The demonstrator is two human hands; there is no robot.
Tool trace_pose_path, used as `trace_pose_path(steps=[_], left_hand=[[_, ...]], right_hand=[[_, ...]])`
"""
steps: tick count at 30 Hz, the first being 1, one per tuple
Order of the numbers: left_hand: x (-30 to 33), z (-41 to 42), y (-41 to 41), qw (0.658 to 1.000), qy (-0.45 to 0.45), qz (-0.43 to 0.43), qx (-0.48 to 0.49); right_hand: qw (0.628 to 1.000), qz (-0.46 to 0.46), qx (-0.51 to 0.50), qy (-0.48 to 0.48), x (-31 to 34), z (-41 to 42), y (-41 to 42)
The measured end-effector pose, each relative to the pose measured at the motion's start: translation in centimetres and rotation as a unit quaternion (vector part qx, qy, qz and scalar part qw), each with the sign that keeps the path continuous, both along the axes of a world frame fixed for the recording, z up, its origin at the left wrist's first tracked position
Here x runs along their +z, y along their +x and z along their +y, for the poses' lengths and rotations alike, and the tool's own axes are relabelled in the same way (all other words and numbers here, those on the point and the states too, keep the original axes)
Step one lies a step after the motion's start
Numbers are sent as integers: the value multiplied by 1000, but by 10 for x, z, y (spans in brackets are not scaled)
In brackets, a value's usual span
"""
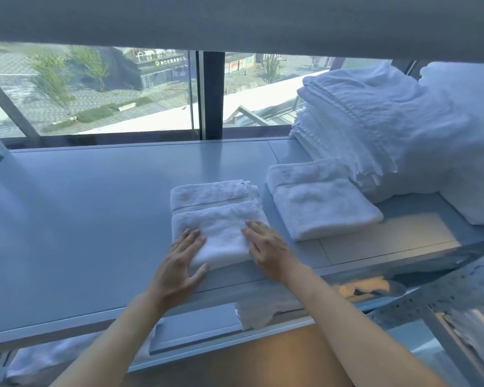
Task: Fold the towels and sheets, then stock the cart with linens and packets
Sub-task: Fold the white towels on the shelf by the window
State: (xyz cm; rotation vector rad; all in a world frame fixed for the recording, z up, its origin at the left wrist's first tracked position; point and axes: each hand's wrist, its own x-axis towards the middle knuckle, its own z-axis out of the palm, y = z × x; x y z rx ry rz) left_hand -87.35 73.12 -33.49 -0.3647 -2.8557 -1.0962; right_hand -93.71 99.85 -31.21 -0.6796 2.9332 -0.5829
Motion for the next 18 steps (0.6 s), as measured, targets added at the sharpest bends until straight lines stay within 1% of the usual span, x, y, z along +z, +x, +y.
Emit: trace_pose_path(steps=[2, 4, 6, 7, 8, 10, 11, 12, 15, 18], left_hand=[[-3, 15, -6, 1000, -1, 2, 20], [-6, 21, -7, 999, -1, 8, 43], [-10, 20, -6, 998, -21, 28, 44], [-11, 18, -5, 998, -28, 36, 44], [-13, 15, -5, 998, -31, 39, 45], [-14, 8, -6, 998, -30, 42, 48], [-13, 5, -6, 997, -28, 44, 49], [-13, 1, -5, 997, -27, 46, 52], [-14, -10, -2, 996, -28, 48, 62], [-14, -23, 5, 996, -31, 49, 69]], right_hand=[[1000, 22, -2, 18, 3, 13, -2], [996, 88, -2, -12, 11, 30, -6], [984, 164, -43, -55, 22, 51, -19], [981, 170, -82, -56, 29, 64, -28], [981, 144, -125, -41, 35, 78, -38], [980, 37, -192, 34, 40, 102, -60], [976, -10, -206, 71, 39, 108, -67], [973, -37, -209, 94, 36, 111, -72], [975, -47, -198, 90, 27, 95, -72], [975, -27, -201, 86, 20, 70, -60]])
